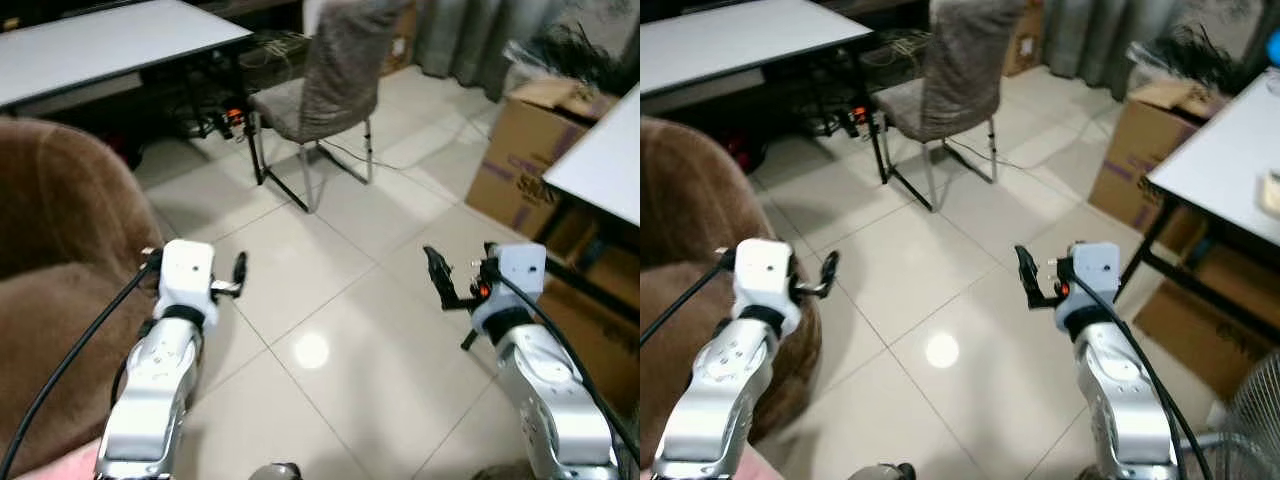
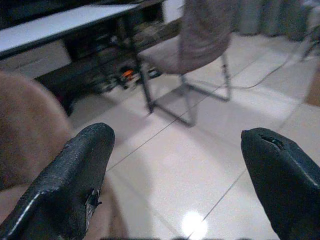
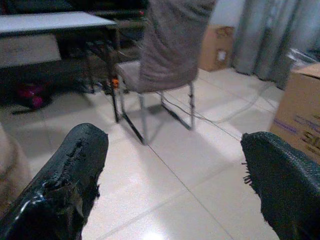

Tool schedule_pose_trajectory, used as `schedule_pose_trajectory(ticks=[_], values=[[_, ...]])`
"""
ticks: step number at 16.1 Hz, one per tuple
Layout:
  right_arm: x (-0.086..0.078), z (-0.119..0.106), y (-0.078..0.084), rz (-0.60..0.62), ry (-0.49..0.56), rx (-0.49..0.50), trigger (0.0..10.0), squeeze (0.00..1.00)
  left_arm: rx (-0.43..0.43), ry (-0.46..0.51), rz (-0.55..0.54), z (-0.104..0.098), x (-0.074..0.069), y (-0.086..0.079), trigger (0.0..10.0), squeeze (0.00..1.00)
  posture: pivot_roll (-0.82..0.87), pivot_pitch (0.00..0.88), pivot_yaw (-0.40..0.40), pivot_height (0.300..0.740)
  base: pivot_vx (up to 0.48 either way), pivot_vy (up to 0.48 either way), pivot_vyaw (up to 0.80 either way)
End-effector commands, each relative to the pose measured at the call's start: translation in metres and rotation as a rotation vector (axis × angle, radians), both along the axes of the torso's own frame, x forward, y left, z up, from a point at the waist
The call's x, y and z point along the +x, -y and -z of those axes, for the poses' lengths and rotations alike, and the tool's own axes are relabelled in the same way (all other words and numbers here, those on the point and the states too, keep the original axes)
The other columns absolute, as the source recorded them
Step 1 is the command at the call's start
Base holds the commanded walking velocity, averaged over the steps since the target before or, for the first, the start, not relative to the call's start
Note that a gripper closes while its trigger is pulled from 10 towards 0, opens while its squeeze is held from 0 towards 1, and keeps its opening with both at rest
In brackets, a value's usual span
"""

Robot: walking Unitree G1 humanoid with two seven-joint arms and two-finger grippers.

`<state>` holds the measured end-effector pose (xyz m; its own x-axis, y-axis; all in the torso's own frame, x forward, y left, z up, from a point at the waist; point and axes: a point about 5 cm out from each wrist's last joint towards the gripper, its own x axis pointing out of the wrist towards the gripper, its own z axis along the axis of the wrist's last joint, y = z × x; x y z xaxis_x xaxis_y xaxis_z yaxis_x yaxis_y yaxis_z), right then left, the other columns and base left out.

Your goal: Move the pillow to the sofa from floor

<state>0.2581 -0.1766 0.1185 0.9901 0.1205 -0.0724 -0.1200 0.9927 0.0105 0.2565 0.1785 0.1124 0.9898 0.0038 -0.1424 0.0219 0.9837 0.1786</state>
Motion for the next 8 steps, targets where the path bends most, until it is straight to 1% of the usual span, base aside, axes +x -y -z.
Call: schedule_pose_trajectory(ticks=[1,6,8], values=[[0.0047,0.0019,0.0013,0.021,-0.005,0.028,10.0,1.00,0.012,0.024,-0.033,-0.0039,-0.0014,-0.0045,10.0,1.00,0.01,0.000,-0.026,0.740,0.000,0.000,0.80],[0.0072,0.0072,-0.0034,0.015,-0.025,0.076,10.0,1.00,0.020,0.027,-0.041,-0.0051,-0.0042,-0.0076,10.0,1.00,0.02,0.000,-0.023,0.740,0.000,0.000,0.80],[0.0033,0.0046,-0.0058,0.017,-0.011,0.151,10.0,1.00,0.013,0.024,-0.019,-0.0050,-0.0042,-0.0028,10.0,1.00,0.00,0.000,-0.012,0.740,0.000,0.000,0.80]])
